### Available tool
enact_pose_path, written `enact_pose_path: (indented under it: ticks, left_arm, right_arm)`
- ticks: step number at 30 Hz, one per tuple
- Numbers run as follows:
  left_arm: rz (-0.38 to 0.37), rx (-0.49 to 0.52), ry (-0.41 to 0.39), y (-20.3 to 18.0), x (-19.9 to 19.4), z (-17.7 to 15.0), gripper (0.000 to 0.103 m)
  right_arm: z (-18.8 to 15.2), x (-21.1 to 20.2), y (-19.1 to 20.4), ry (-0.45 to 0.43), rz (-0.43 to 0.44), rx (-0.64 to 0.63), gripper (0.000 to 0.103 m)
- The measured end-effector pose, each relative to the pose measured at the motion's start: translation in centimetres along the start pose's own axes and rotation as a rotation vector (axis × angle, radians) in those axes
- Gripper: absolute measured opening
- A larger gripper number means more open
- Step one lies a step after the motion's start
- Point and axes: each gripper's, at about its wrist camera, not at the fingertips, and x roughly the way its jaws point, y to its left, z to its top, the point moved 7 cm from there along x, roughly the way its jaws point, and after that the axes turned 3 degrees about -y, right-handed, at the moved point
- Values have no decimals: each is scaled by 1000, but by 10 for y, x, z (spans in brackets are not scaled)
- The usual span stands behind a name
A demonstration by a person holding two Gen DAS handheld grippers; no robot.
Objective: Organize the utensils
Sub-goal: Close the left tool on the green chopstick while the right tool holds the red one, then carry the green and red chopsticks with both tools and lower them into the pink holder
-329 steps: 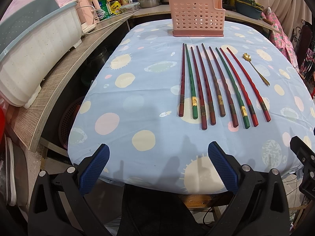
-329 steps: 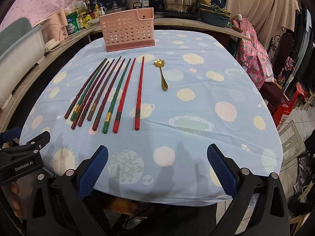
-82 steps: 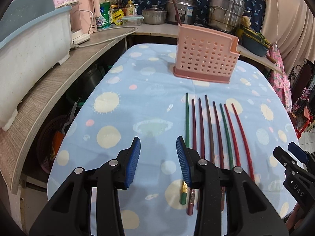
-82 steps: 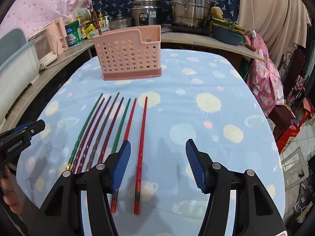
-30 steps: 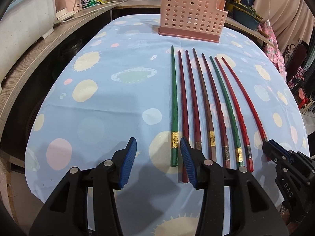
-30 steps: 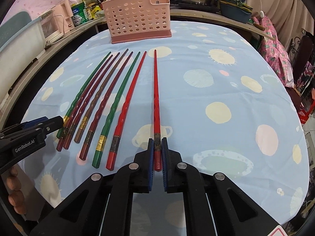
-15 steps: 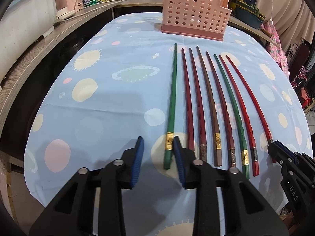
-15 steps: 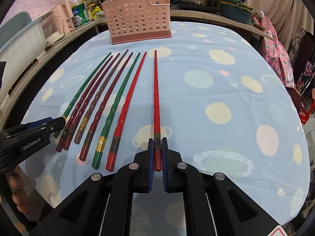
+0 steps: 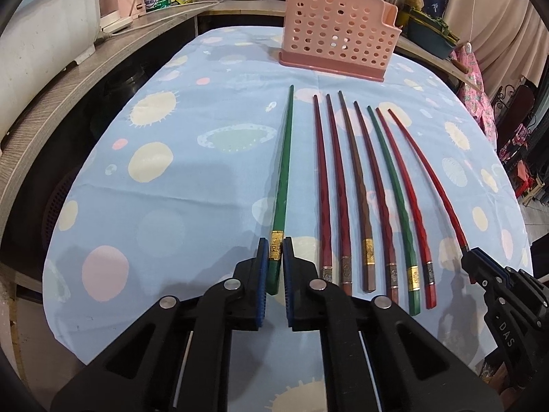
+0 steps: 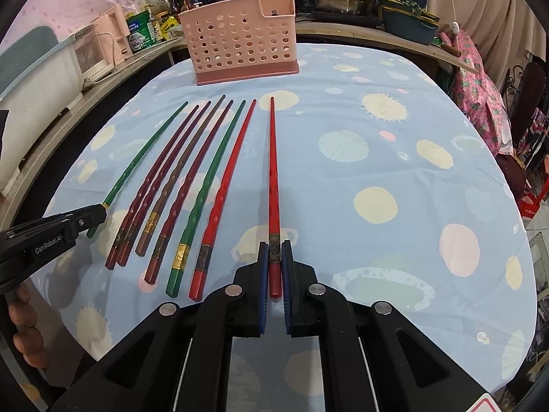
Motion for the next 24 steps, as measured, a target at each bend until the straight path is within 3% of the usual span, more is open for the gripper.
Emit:
enact_pose_path:
  ticks: [9, 24]
  left_arm:
    - [-15, -17, -69, 3, -28, 27, 8]
    - [-18, -60, -263, 15, -84, 130, 7]
  right_arm:
    - [33, -27, -7, -90, 14, 17, 7]
    - [132, -71, -30, -279, 46, 68, 7]
